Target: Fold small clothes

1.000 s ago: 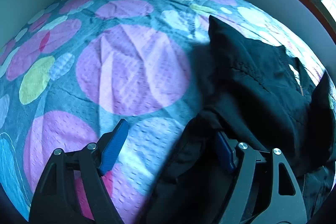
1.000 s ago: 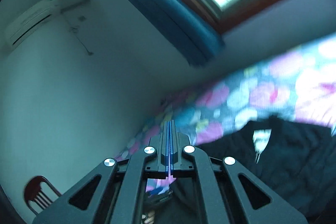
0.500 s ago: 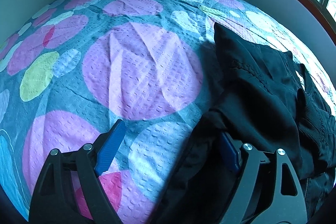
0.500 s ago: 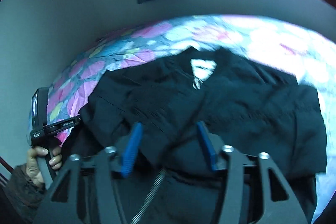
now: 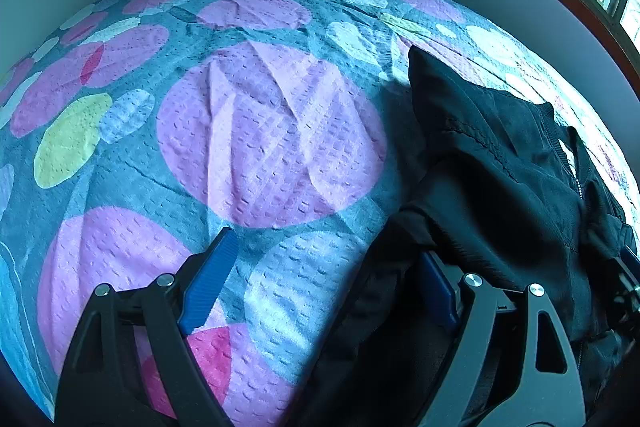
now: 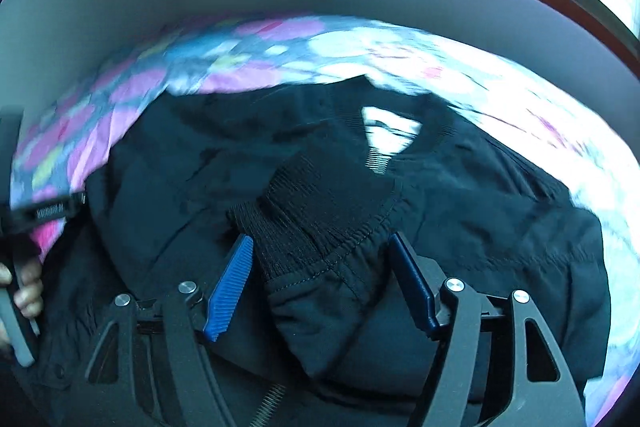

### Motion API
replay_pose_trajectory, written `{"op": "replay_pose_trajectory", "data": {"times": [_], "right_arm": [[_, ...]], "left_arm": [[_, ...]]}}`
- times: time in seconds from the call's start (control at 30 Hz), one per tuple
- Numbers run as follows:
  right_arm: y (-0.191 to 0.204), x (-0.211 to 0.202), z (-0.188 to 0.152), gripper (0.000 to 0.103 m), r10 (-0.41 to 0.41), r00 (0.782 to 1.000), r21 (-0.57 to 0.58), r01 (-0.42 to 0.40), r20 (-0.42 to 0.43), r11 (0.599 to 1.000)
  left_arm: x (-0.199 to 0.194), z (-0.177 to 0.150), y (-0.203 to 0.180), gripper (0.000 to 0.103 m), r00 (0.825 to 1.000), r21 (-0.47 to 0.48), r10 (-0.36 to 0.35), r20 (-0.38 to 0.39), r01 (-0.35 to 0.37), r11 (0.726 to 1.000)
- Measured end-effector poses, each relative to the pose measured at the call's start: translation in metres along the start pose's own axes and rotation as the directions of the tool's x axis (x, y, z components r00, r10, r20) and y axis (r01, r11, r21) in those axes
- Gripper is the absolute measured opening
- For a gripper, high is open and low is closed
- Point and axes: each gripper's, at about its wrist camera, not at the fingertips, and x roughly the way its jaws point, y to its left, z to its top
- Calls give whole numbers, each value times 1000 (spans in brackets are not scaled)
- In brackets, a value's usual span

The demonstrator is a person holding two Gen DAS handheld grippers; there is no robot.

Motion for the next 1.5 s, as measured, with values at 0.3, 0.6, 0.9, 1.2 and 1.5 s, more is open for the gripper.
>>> {"op": "replay_pose_trajectory", "data": {"times": [0.3,0.6,0.9,1.2,1.5], "right_arm": [[-137,-32,-45,70,347,922,551,-382,171,742],[-141,-8,-55,16,388,915,635,-367,113,680],[-147,4,-62,18,279,960,613,-238,30,753],[-181,-57,-81,51,241,966,631,-243,90,737],[-209,-97,-142,57,274,957,667,-262,89,697]], "left_arm": [[0,0,1,85,1000,0,-5,0,5,1000],[1,1,2,85,1000,-4,-8,1,8,1000],[2,1,1,88,1000,-3,-17,-2,17,1000],[-3,5,14,88,997,-65,-80,-9,79,995],[-12,-3,28,88,996,-70,-87,-14,86,994]]}}
